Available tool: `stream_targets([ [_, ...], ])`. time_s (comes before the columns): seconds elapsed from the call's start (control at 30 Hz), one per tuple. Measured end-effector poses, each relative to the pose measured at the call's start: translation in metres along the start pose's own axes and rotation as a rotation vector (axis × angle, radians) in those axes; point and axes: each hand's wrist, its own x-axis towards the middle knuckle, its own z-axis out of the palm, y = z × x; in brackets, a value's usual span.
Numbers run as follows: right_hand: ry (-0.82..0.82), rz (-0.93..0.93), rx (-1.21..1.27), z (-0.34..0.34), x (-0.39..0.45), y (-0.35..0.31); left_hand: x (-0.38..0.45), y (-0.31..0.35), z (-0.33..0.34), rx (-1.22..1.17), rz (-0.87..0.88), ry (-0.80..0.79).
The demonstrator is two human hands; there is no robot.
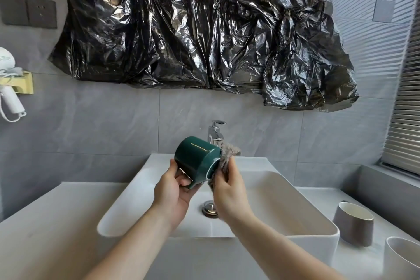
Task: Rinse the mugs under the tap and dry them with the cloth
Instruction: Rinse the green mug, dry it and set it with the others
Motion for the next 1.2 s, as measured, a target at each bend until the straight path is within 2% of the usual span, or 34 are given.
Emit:
stream_targets([
  [0.07,-0.011,0.103,-0.006,0.002,0.0,0.0,0.001,0.0,0.002,-0.016,0.01,0.024],
  [0.17,-0.015,0.163,0.005,0.013,-0.019,-0.001,0.004,-0.001,0.001,0.021,-0.002,0.045],
  [0.33,-0.134,0.247,0.107,0.027,-0.043,-0.008,0.003,0.0,-0.001,0.127,-0.026,0.08],
  [0.47,-0.08,0.343,0.1,0.018,-0.03,-0.01,-0.001,0.002,0.002,0.159,0.04,0.049],
  [0.7,0.03,0.402,0.226,-0.001,-0.011,-0.007,-0.004,-0.003,0.004,0.228,0.1,-0.048],
  [0.9,0.092,0.307,0.211,-0.019,-0.022,-0.01,-0.005,-0.008,0.002,0.585,0.303,-0.125],
  [1.07,0.02,0.219,0.091,-0.031,-0.036,-0.022,-0.013,-0.01,0.001,0.782,0.411,-0.203],
  [1.2,-0.027,0.164,-0.015,-0.045,-0.035,-0.031,-0.019,-0.016,0.006,0.885,0.412,-0.257],
])
